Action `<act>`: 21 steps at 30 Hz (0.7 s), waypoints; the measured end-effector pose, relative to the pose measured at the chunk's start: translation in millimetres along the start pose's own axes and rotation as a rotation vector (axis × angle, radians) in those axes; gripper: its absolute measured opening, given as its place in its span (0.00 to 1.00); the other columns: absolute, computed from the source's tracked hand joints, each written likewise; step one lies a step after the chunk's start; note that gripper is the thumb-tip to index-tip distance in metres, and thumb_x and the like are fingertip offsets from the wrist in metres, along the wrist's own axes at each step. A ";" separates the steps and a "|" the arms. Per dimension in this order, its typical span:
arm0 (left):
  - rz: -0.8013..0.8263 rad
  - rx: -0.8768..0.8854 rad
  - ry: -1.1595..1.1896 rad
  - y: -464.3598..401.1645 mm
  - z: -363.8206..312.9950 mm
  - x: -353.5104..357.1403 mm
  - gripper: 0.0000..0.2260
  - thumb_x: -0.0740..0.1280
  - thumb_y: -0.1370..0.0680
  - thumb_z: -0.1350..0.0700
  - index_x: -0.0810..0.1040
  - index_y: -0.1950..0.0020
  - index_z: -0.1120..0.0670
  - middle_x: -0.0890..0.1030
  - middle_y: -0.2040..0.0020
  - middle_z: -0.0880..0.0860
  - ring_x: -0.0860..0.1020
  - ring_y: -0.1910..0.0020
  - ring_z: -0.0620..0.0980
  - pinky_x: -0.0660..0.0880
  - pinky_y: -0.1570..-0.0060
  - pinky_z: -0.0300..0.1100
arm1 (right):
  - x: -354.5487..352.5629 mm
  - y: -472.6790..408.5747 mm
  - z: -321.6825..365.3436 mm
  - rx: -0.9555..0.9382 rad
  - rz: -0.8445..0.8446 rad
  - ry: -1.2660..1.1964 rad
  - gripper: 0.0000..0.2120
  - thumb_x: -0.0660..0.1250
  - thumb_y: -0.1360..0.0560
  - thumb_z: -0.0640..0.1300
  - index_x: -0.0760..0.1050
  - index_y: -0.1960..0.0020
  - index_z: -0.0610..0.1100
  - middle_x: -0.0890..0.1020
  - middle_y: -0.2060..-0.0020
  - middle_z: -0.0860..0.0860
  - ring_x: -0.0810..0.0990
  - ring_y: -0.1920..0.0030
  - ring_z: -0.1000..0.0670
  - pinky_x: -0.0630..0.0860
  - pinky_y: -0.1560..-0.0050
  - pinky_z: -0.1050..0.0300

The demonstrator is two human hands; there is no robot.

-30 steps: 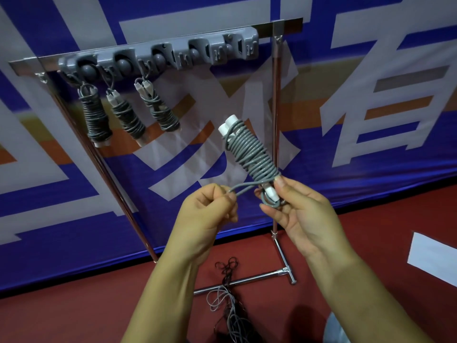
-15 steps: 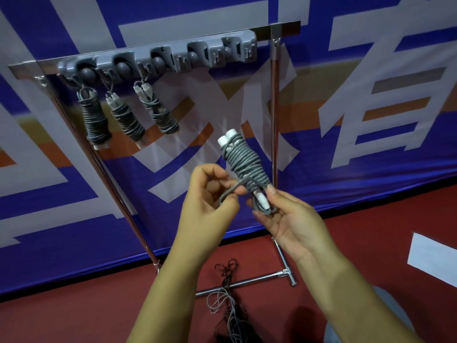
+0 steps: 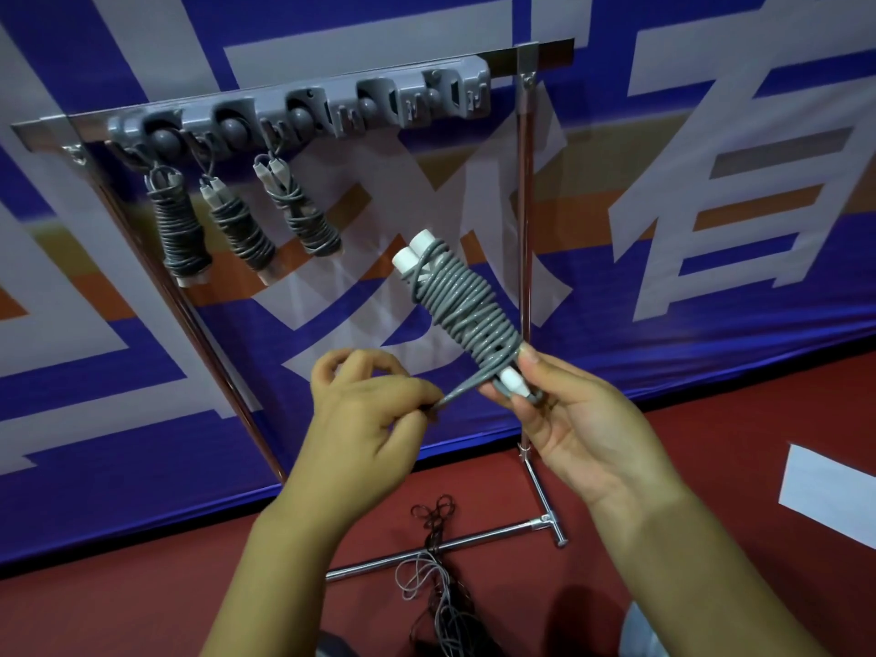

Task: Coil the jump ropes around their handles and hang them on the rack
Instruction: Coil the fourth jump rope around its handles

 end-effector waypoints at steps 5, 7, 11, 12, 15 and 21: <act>0.170 -0.122 -0.008 5.6 6.6 23.1 0.19 0.51 0.24 0.39 0.71 0.36 0.33 0.62 0.40 0.17 0.54 0.30 0.32 0.41 0.32 0.41 | 6.4 1.8 4.3 -0.020 0.081 0.055 0.13 0.67 0.32 0.42 0.82 0.51 0.38 0.85 0.55 0.43 0.85 0.57 0.48 0.77 0.69 0.68; 0.238 -0.184 0.079 6.0 9.4 30.1 0.18 0.51 0.24 0.36 0.63 0.34 0.27 0.57 0.35 0.19 0.48 0.29 0.31 0.42 0.33 0.40 | 8.9 3.4 4.7 -0.012 0.123 0.077 0.12 0.67 0.31 0.43 0.82 0.51 0.39 0.85 0.53 0.43 0.85 0.55 0.49 0.78 0.68 0.67; 0.213 -0.306 0.404 4.1 8.1 29.3 0.12 0.56 0.21 0.37 0.65 0.41 0.21 0.64 0.35 0.23 0.57 0.30 0.31 0.54 0.35 0.34 | 10.7 3.7 1.6 0.048 0.165 0.043 0.09 0.67 0.31 0.43 0.85 0.57 0.42 0.85 0.57 0.45 0.84 0.58 0.51 0.77 0.71 0.66; 0.180 -0.337 0.500 4.0 6.5 28.5 0.12 0.57 0.22 0.39 0.68 0.44 0.21 0.68 0.37 0.24 0.61 0.32 0.31 0.58 0.37 0.31 | 10.1 3.4 -0.7 0.070 0.171 0.027 0.09 0.67 0.31 0.43 0.85 0.58 0.43 0.84 0.58 0.45 0.84 0.59 0.52 0.77 0.72 0.66; 0.098 -0.410 0.744 5.2 4.8 30.8 0.13 0.61 0.25 0.45 0.77 0.50 0.26 0.78 0.43 0.32 0.71 0.38 0.32 0.67 0.42 0.31 | 9.4 1.5 -9.0 0.139 0.219 -0.033 0.08 0.69 0.33 0.43 0.85 0.58 0.43 0.84 0.59 0.45 0.84 0.61 0.52 0.76 0.73 0.66; -0.079 -0.410 1.307 -2.7 13.5 24.3 0.11 0.74 0.34 0.54 0.84 0.53 0.51 0.84 0.54 0.51 0.81 0.52 0.49 0.76 0.56 0.42 | 12.8 3.4 1.0 0.099 0.475 0.228 0.13 0.78 0.38 0.46 0.84 0.55 0.45 0.84 0.62 0.49 0.83 0.61 0.55 0.78 0.69 0.65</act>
Point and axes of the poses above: each hand's wrist, its own y-axis away from the middle knuckle, its own x-axis out of the palm, z = x × y, the point moved 6 cm from there along -y, towards the middle knuckle
